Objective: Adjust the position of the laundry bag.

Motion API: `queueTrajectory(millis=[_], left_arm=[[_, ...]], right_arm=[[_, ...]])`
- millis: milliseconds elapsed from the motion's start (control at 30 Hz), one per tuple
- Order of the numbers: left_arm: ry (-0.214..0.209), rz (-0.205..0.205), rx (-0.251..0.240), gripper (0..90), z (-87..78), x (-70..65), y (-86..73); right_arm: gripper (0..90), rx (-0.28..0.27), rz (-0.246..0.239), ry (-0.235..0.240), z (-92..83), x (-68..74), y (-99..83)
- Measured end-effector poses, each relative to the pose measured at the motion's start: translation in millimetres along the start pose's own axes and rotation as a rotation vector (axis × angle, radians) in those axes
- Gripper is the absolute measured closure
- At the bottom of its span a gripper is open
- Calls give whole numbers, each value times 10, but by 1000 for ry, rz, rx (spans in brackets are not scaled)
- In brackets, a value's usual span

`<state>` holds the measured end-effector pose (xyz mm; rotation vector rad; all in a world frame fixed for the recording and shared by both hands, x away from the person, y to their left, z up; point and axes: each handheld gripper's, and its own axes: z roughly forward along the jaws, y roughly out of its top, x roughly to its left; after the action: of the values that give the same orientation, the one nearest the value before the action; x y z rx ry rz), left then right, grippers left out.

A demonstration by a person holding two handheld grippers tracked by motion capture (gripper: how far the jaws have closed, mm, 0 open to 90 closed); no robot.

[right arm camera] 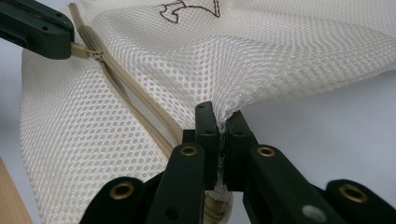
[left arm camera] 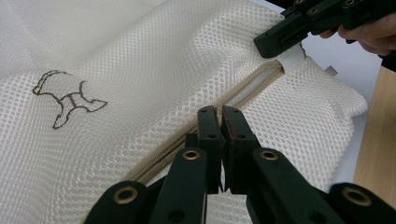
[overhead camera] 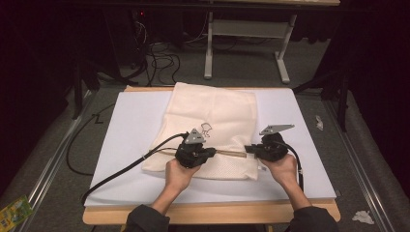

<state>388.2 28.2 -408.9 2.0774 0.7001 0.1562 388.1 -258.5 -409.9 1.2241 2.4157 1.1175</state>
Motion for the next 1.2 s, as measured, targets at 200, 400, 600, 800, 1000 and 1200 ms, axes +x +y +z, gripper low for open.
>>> queueTrajectory(millis=[200, 400, 600, 800, 1000, 1200], left_arm=[[5, -2, 5, 875, 22, 3, -8], [12, -3, 7, 875, -1, 28, -23], [8, -40, -25, 874, -57, 109, -80], [20, -45, -25, 874, -117, 148, -108], [23, -42, -34, 874, -161, 140, -120], [33, -46, -32, 874, -170, 166, -127]], right_arm=[[886, 17, -11, -4, 15, 16, -16], [887, 17, 2, -8, -12, -17, -34], [887, 8, 1, -14, -23, -46, -57], [886, 8, 5, -13, -16, -62, -70], [887, 5, -8, -19, -16, -52, -58], [887, 4, -5, -18, -10, -59, -62]])
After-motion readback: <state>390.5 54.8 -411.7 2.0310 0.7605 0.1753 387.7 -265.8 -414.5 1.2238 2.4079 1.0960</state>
